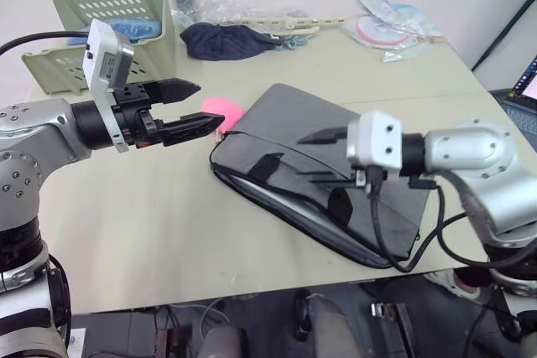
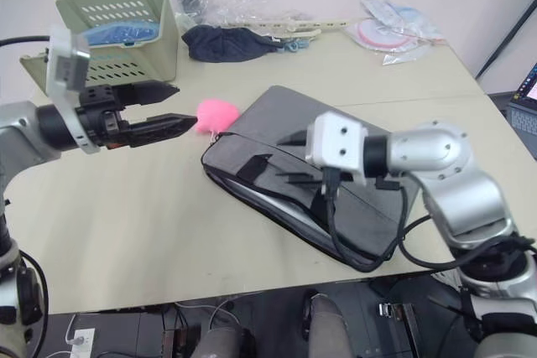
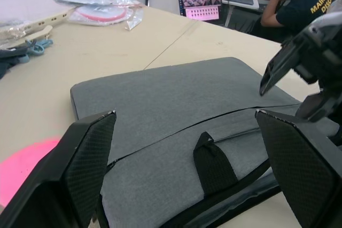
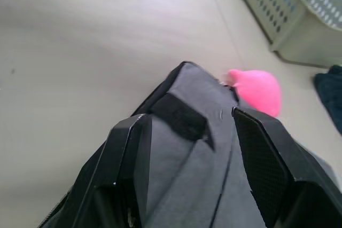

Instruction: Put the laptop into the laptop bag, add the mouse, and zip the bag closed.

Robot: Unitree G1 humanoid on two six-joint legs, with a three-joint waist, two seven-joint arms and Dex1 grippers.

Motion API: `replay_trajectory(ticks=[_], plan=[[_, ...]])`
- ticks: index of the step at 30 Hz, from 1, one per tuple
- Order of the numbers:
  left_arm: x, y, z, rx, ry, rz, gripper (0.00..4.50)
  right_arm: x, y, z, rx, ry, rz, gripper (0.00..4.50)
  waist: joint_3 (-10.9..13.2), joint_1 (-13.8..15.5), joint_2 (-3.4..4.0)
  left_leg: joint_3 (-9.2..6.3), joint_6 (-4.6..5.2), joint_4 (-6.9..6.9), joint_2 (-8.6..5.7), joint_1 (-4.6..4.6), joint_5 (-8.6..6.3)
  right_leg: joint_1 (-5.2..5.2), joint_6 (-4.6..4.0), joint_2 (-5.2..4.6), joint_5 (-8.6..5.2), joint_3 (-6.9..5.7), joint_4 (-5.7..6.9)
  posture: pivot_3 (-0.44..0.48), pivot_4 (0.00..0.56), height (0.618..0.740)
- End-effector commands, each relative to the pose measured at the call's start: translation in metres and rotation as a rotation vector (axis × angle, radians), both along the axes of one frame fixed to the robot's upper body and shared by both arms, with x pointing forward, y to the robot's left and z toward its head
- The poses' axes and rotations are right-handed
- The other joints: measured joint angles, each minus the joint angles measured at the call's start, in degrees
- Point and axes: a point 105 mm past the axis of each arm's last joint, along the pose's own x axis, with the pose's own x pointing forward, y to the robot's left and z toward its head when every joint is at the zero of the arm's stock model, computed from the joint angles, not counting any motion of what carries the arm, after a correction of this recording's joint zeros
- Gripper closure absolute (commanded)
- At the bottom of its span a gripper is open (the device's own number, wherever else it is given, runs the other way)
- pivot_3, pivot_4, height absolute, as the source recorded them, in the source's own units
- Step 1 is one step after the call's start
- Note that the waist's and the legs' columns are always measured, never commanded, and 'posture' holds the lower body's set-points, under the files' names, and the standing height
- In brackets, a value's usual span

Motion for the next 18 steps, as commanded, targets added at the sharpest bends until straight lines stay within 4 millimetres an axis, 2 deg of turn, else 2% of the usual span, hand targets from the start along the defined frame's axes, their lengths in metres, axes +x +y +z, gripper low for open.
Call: replay_trajectory(ticks=[1, 3, 6, 9, 11, 15, 18], plan=[[0.017, 0.034, -0.015, -0.026, 0.031, 0.092, 0.0, 0.009, -0.037, 0.026, 0.11, 0.072, -0.222, 1.82, 0.0, 0.05, 0.01, 0.01, 0.0, 0.0, -0.04, -0.01, 0.0, 0.01, 0.0, -0.03, 0.0, 0.01, 0.01, 0.0, 0.15, 0.74], [0.027, 0.048, -0.027, -0.051, 0.063, 0.127, 0.0, 0.007, -0.062, 0.024, 0.151, 0.16, -0.334, 1.82, 0.0, 0.2, 0.0, 0.02, 0.0, -0.03, -0.04, -0.07, 0.0, 0.0, 0.0, -0.01, 0.0, -0.01, -0.02, 0.0, 0.15, 0.74], [0.034, 0.057, -0.037, -0.062, 0.086, 0.137, 0.0, 0.002, -0.081, 0.019, 0.165, 0.208, -0.432, 1.82, -0.03, 0.62, -0.12, 0.0, 0.0, -0.08, -0.01, -0.14, 0.0, 0.0, 0.0, 0.01, 0.0, -0.05, -0.04, 0.0, 0.15, 0.74], [0.05, 0.066, -0.061, -0.1, 0.145, 0.154, 0.0, -0.006, -0.109, 0.009, 0.239, 0.275, -0.596, 1.82, -0.03, 1.03, -0.11, 0.1, 0.01, -0.12, -0.02, -0.21, 0.0, 0.01, 0.01, -0.01, 0.0, 0.01, -0.04, 0.0, 0.15, 0.74], [0.058, 0.066, -0.073, -0.105, 0.17, 0.15, 0.0, -0.011, -0.122, 0.001, 0.282, 0.312, -0.678, 1.82, -0.04, 1.5, -0.12, 0.13, 0.01, -0.13, -0.03, -0.18, 0.0, 0.02, 0.01, 0.01, 0.0, 0.01, -0.01, 0.0, 0.15, 0.74], [0.068, 0.057, -0.082, -0.154, 0.195, 0.115, 0.0, -0.021, -0.141, -0.014, 0.354, 0.369, -0.791, 1.82, -0.1, 1.73, -0.25, 0.12, 0.01, -0.06, -0.04, -0.19, 0.0, 0.05, 0.02, 0.0, 0.03, 0.02, 0.0, 0.0, 0.15, 0.74], [0.077, 0.049, -0.094, -0.198, 0.237, 0.094, 0.0, -0.037, -0.165, -0.033, 0.417, 0.424, -0.918, 1.82, -0.14, 1.92, -0.33, 0.11, 0.01, -0.06, -0.05, -0.15, 0.0, 0.1, 0.02, 0.0, 0.03, 0.01, 0.01, 0.0, 0.15, 0.74]])
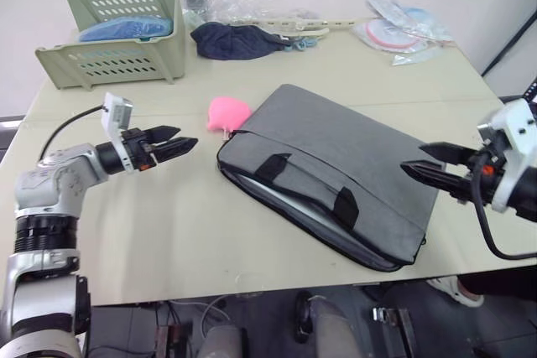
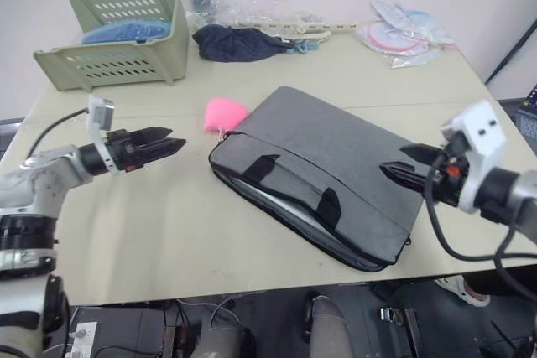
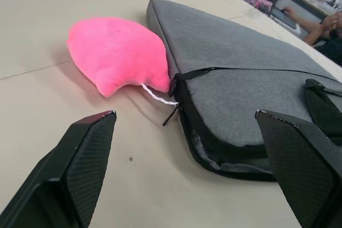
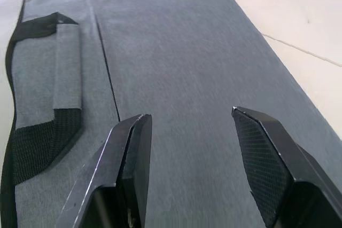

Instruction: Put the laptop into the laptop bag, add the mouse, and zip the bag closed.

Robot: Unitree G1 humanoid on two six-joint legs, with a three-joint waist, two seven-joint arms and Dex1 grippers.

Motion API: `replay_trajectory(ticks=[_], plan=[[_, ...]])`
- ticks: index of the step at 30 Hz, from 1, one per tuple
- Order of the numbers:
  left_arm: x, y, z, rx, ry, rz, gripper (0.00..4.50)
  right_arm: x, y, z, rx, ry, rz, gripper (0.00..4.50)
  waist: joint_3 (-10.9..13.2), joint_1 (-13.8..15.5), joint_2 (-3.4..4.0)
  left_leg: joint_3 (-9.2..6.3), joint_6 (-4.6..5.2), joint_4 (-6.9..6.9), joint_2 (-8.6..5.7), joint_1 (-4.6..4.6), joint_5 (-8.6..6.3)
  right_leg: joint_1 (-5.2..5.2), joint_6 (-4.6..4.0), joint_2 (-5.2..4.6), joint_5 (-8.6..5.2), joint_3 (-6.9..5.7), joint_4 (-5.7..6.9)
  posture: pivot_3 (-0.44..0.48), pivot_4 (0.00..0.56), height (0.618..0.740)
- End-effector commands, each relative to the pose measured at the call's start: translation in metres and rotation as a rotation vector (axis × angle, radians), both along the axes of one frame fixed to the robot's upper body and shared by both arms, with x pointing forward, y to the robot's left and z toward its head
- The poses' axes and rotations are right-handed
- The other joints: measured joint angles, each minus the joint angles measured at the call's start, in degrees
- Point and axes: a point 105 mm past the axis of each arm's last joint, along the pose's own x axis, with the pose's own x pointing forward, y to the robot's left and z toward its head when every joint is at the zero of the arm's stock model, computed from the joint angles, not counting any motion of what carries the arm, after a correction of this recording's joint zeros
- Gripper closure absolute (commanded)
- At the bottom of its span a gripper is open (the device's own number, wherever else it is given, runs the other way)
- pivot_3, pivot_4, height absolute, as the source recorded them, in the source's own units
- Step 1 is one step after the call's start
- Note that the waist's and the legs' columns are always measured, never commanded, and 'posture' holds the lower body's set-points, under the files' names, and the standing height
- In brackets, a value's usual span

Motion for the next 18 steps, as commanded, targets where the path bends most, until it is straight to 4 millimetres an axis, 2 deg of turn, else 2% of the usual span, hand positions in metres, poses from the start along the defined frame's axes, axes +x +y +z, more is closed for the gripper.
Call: replay_trajectory(ticks=[1, 5, 8, 18], plan=[[0.008, -0.002, 0.0, -0.027, -0.014, -0.013, 0.0, -0.017, -0.022, -0.003, 0.037, -0.009, -0.128, 1.82, -0.02, 0.04, -0.03, 0.02, 0.0, 0.0, -0.01, 0.04, 0.0, 0.04, 0.0, 0.0, 0.0, 0.0, 0.0, 0.0, 0.15, 0.74], [0.014, -0.008, -0.004, -0.07, 0.012, -0.025, 0.0, -0.025, -0.03, -0.007, 0.093, 0.002, -0.18, 1.82, -0.02, -0.5, -0.03, 0.04, 0.03, -0.01, -0.07, 0.19, 0.0, 0.22, 0.02, -0.02, 0.01, 0.07, -0.02, 0.0, 0.15, 0.74], [0.017, -0.011, -0.018, -0.08, 0.063, -0.023, 0.0, -0.032, -0.034, -0.014, 0.145, 0.026, -0.216, 1.82, -0.04, -0.45, -0.07, -0.03, 0.03, -0.01, -0.03, 0.28, 0.0, 0.33, 0.02, 0.0, 0.01, 0.04, 0.0, 0.0, 0.15, 0.74], [0.019, -0.017, -0.053, -0.074, 0.159, -0.03, 0.0, -0.043, -0.031, -0.042, 0.248, 0.078, -0.297, 1.82, -0.09, -0.26, -0.14, -0.06, 0.04, 0.0, -0.05, 0.3, -0.01, 0.38, 0.02, -0.02, 0.01, 0.06, -0.03, 0.0, 0.15, 0.74]])
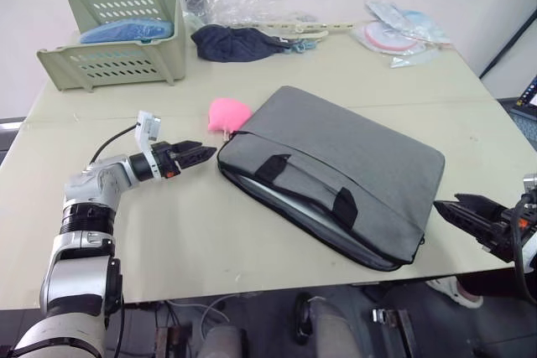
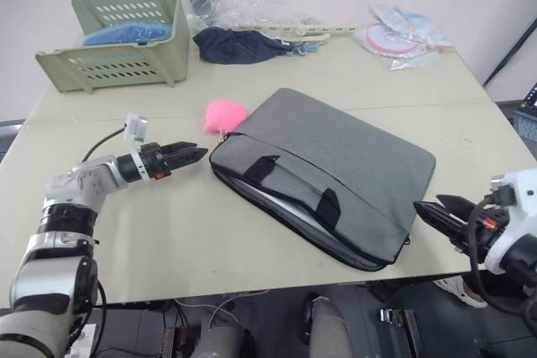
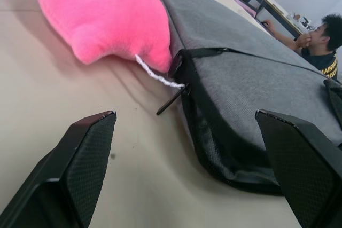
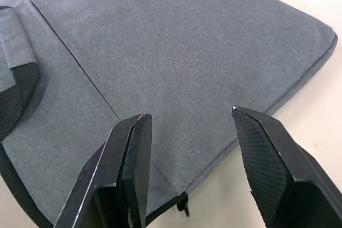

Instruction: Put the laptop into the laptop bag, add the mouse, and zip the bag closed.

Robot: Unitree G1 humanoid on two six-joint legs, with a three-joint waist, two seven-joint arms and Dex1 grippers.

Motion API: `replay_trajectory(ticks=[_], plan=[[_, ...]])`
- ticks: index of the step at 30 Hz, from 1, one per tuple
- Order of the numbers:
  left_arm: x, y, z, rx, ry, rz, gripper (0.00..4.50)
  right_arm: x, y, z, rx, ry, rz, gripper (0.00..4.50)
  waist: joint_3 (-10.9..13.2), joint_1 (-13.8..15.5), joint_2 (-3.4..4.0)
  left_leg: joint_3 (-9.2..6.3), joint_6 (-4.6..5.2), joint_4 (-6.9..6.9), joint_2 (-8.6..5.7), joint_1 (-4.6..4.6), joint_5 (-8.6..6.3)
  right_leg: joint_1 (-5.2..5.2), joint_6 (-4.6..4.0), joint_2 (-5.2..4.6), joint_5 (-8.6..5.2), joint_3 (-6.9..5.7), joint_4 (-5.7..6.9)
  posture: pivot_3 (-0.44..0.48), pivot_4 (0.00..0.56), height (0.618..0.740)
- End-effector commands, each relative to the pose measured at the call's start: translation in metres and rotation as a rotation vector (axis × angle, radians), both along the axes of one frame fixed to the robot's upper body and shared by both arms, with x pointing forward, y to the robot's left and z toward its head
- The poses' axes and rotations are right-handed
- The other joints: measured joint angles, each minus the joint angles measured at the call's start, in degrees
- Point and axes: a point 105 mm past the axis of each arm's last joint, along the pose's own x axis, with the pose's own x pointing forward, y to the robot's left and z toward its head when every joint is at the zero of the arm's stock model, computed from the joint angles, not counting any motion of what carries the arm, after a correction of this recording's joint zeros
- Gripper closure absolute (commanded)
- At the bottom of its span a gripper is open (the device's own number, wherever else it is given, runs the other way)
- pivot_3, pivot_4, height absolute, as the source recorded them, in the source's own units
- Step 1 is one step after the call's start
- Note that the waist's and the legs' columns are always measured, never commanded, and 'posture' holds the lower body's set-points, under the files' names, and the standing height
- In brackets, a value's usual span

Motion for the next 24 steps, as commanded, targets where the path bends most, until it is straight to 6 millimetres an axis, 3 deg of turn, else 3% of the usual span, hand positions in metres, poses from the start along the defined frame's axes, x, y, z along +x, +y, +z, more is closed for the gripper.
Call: replay_trajectory(ticks=[1, 12, 24], plan=[[0.001, -0.005, -0.002, 0.015, -0.01, -0.029, 0.0, -0.005, 0.002, -0.001, -0.002, -0.012, -0.033, 1.82, -0.01, 0.03, -0.02, 0.01, 0.01, -0.01, -0.02, -0.01, -0.01, 0.0, 0.01, -0.02, 0.0, 0.01, -0.02, 0.0, 0.15, 0.74], [0.001, -0.021, -0.011, 0.004, 0.002, -0.061, 0.0, -0.023, 0.004, -0.031, 0.078, 0.091, -0.073, 1.82, -0.07, 0.51, -0.02, -0.09, 0.05, -0.01, -0.02, 0.13, -0.02, 0.21, 0.01, -0.03, 0.0, -0.02, -0.06, 0.0, 0.15, 0.74], [0.0, -0.037, -0.018, -0.02, 0.021, -0.081, 0.0, -0.02, 0.014, -0.054, 0.182, 0.124, -0.111, 1.82, -0.29, 1.4, 0.0, -0.09, 0.11, -0.01, -0.04, 0.17, -0.06, 0.28, 0.01, -0.03, 0.0, -0.02, -0.15, 0.0, 0.15, 0.74]])
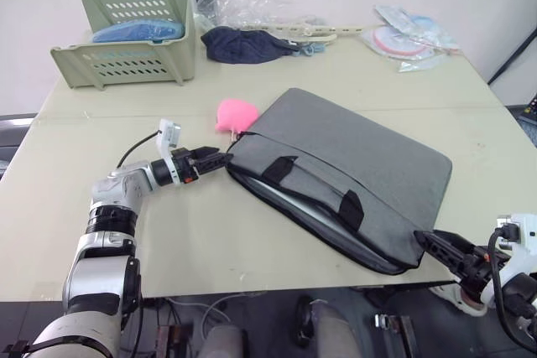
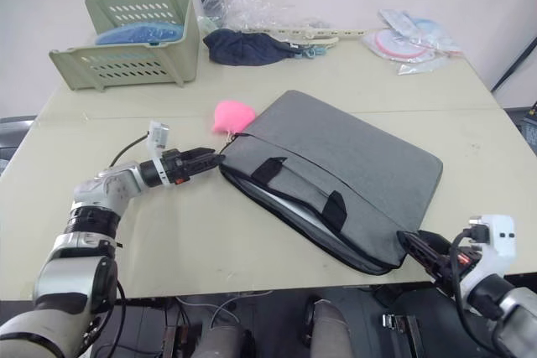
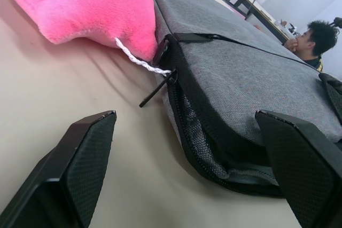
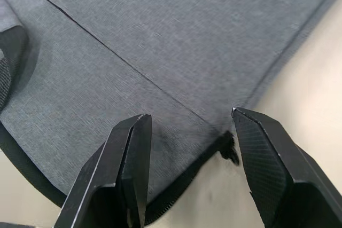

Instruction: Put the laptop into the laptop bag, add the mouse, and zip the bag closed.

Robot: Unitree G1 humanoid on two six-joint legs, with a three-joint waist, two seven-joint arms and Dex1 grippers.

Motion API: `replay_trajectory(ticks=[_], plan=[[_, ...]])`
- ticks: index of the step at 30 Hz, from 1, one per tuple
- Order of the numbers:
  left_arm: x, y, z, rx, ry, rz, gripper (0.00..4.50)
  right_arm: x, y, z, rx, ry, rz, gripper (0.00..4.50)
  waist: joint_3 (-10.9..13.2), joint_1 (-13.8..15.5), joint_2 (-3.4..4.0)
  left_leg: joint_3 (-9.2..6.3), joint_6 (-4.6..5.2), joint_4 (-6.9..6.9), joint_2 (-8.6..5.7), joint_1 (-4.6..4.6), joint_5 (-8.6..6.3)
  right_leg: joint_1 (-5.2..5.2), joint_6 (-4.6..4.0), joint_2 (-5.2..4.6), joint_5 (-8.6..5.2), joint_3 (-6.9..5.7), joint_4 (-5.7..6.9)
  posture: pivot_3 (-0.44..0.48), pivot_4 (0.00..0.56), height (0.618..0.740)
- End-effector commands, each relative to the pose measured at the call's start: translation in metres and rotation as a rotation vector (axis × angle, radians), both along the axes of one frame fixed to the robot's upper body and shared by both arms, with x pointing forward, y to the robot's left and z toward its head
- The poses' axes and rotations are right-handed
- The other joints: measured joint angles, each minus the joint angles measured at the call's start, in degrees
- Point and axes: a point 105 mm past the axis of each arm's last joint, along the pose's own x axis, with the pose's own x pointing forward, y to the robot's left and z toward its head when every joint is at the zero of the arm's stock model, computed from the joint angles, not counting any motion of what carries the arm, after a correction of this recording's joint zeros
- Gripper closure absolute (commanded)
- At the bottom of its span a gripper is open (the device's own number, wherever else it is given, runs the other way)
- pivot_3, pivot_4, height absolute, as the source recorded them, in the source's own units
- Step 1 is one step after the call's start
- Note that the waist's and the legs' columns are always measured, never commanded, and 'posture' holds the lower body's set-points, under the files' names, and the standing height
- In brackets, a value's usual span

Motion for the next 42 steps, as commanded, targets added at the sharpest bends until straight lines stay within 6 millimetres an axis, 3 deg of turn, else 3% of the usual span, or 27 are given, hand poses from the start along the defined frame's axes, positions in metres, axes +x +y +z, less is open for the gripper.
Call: replay_trajectory(ticks=[1, 11, 23, 26, 34, 42], plan=[[-0.003, -0.005, -0.009, 0.018, 0.034, -0.018, 0.0, -0.002, 0.003, -0.005, 0.017, 0.001, -0.016, 1.82, -0.02, 0.0, 0.02, 0.0, 0.0, 0.0, 0.0, 0.0, 0.0, 0.0, 0.0, 0.0, 0.0, 0.0, 0.0, 0.0, 0.15, 0.74], [-0.003, -0.009, -0.015, 0.022, 0.063, -0.027, 0.0, -0.013, 0.001, -0.024, 0.038, 0.05, -0.052, 1.82, -0.09, -0.04, 0.02, 0.0, 0.02, -0.02, 0.0, 0.01, -0.01, 0.02, 0.0, 0.0, 0.0, 0.0, -0.03, 0.0, 0.15, 0.74], [-0.007, -0.034, -0.023, -0.019, 0.148, -0.103, 0.0, -0.011, 0.008, -0.034, 0.058, 0.058, -0.05, 1.82, -0.64, 0.07, 0.14, -0.05, 0.06, -0.06, 0.0, 0.04, -0.03, 0.1, 0.0, 0.0, 0.0, -0.05, -0.12, 0.0, 0.15, 0.74], [-0.009, -0.037, -0.03, -0.015, 0.196, -0.108, 0.75, -0.009, 0.007, -0.035, 0.054, 0.056, -0.054, 1.75, -0.71, 0.06, 0.16, -0.05, 0.09, -0.06, 0.0, 0.04, -0.05, 0.12, 0.0, 0.0, 0.0, -0.05, -0.15, 0.0, 0.15, 0.74], [-0.011, -0.038, -0.035, 0.001, 0.221, -0.106, 4.38, -0.006, 0.007, -0.038, 0.051, 0.059, -0.049, 1.75, -0.82, -0.03, 0.13, -0.05, 0.14, -0.06, 0.0, 0.08, -0.08, 0.17, 0.0, 0.0, 0.0, -0.04, -0.17, 0.0, 0.15, 0.74], [-0.012, -0.04, -0.035, 0.007, 0.218, -0.112, 4.45, -0.003, 0.007, -0.043, 0.065, 0.067, -0.06, 1.75, -0.98, -0.08, -0.05, -0.05, 0.18, -0.06, 0.0, 0.11, -0.1, 0.19, 0.0, 0.0, 0.0, -0.03, -0.18, 0.0, 0.15, 0.74]])
